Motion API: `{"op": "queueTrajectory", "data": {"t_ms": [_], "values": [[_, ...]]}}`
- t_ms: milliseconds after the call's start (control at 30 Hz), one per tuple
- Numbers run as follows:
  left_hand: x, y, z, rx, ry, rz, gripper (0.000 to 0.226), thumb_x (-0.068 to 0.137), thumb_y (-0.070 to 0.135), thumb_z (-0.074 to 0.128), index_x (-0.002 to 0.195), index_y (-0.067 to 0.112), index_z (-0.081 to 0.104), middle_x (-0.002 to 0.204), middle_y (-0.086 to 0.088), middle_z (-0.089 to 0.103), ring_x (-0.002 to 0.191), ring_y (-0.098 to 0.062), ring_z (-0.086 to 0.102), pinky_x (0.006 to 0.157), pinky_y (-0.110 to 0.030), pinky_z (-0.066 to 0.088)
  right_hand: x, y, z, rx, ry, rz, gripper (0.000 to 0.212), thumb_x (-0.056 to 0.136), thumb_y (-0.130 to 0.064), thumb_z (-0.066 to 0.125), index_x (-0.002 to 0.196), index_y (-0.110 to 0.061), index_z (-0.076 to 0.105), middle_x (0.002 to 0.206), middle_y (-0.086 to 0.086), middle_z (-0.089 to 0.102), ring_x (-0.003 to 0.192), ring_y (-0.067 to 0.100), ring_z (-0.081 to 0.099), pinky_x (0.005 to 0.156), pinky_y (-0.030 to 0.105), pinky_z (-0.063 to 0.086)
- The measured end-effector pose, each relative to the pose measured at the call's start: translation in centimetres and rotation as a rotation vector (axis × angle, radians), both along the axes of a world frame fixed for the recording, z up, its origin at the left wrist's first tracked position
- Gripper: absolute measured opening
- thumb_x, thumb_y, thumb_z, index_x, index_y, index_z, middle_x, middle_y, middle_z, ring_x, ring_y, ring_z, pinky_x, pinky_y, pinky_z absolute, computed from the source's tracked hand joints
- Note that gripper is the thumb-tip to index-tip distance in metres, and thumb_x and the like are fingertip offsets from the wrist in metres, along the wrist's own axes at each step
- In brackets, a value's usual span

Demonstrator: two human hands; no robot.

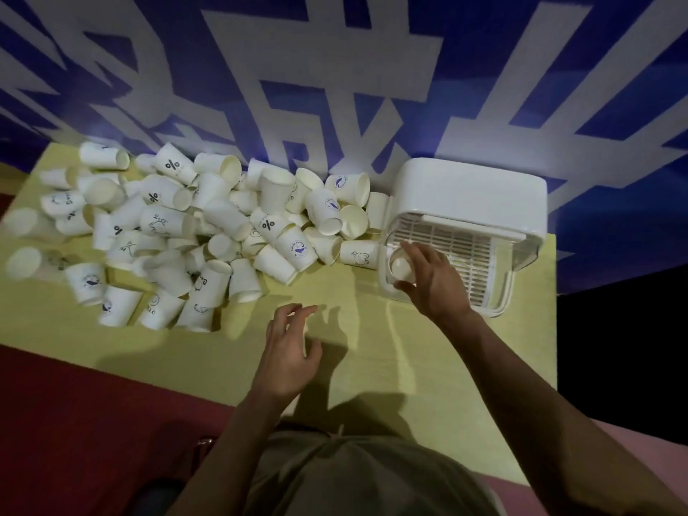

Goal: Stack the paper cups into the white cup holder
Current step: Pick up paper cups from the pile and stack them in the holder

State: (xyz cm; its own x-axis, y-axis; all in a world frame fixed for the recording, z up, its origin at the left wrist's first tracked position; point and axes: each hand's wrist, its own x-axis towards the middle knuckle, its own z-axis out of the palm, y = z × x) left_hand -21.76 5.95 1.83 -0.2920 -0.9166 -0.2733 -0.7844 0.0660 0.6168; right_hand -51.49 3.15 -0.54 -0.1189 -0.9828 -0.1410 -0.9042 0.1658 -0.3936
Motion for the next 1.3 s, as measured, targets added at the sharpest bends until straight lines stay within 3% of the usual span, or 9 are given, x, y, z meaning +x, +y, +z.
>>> {"op": "queueTrajectory", "data": {"t_ms": [233,500,633,767,833,933,1067,1200,1300], "values": [[2.1,-3.3,-0.1,0.019,0.027,-0.061,0.054,0.093,0.016,0.065,0.143,0.025,0.049,0.145,-0.001,0.035,0.138,-0.023,0.035,0.110,-0.033,0.036,2.1,1.6,1.6,-0.015,0.027,-0.139,0.088,0.079,-0.042,0.083,0.149,-0.010,0.039,0.145,0.019,0.044,0.118,0.041,0.051,0.092,0.054,0.053],[2.6,-11.9,0.8,-0.094,0.144,-0.076,0.052,0.090,0.017,0.069,0.139,0.018,0.053,0.142,-0.006,0.036,0.133,-0.027,0.042,0.105,-0.039,0.045,8.1,0.6,4.7,-0.154,0.013,-0.071,0.057,0.091,-0.026,0.070,0.141,-0.006,0.049,0.141,0.019,0.045,0.124,0.039,0.047,0.102,0.048,0.046],[0.8,-17.4,1.7,-0.124,0.138,-0.089,0.048,0.093,0.023,0.067,0.139,0.017,0.052,0.145,-0.007,0.032,0.132,-0.027,0.041,0.101,-0.032,0.041,11.1,-3.0,4.1,-0.086,-0.015,-0.032,0.048,0.085,-0.016,0.076,0.128,-0.004,0.059,0.141,0.022,0.046,0.115,0.044,0.052,0.093,0.049,0.050],[-1.5,-21.4,1.4,-0.062,0.049,-0.145,0.054,0.095,0.032,0.065,0.143,0.017,0.047,0.147,-0.009,0.031,0.136,-0.032,0.036,0.106,-0.043,0.044,12.0,-6.5,1.4,0.060,0.067,-0.039,0.038,0.078,-0.021,0.078,0.111,-0.005,0.068,0.135,0.028,0.053,0.103,0.050,0.060,0.081,0.051,0.054],[-2.5,-22.5,0.8,-0.012,0.010,-0.183,0.056,0.096,0.035,0.063,0.145,0.018,0.044,0.147,-0.009,0.029,0.135,-0.033,0.035,0.105,-0.046,0.045,12.0,-7.8,-0.1,0.123,0.085,-0.032,0.035,0.080,-0.028,0.069,0.106,-0.005,0.070,0.135,0.029,0.053,0.108,0.052,0.059,0.082,0.052,0.053],[-3.7,-23.5,-0.5,0.016,-0.016,-0.230,0.060,0.096,0.037,0.063,0.148,0.017,0.039,0.149,-0.010,0.029,0.133,-0.033,0.038,0.102,-0.045,0.044,11.7,-8.9,-2.3,0.202,0.101,-0.021,0.048,0.082,-0.039,0.045,0.102,-0.003,0.071,0.136,0.030,0.053,0.119,0.053,0.054,0.091,0.055,0.051],[-5.0,-24.3,-1.9,0.068,-0.019,-0.231,0.076,0.091,0.042,0.068,0.152,0.018,0.031,0.151,-0.012,0.028,0.136,-0.036,0.037,0.106,-0.047,0.041,11.0,-9.0,-4.7,0.248,0.153,0.015,0.055,0.081,-0.040,0.036,0.099,-0.002,0.072,0.133,0.030,0.055,0.121,0.053,0.053,0.095,0.057,0.047],[-5.5,-24.4,-2.9,0.074,-0.014,-0.241,0.082,0.088,0.034,0.073,0.153,0.019,0.025,0.151,-0.012,0.029,0.137,-0.036,0.038,0.108,-0.046,0.041,11.1,-9.2,-4.7,0.275,0.136,-0.003,0.042,0.083,-0.033,0.045,0.103,-0.006,0.071,0.136,0.025,0.054,0.115,0.051,0.056,0.095,0.059,0.046],[-5.4,-24.2,-2.8,0.029,0.018,-0.227,0.092,0.082,0.033,0.080,0.152,0.019,0.023,0.146,-0.013,0.030,0.134,-0.034,0.041,0.105,-0.043,0.044,11.7,-9.8,-3.7,0.215,0.117,-0.026,0.030,0.075,-0.015,0.072,0.101,-0.001,0.068,0.120,0.028,0.063,0.088,0.049,0.065,0.079,0.051,0.055]]}}
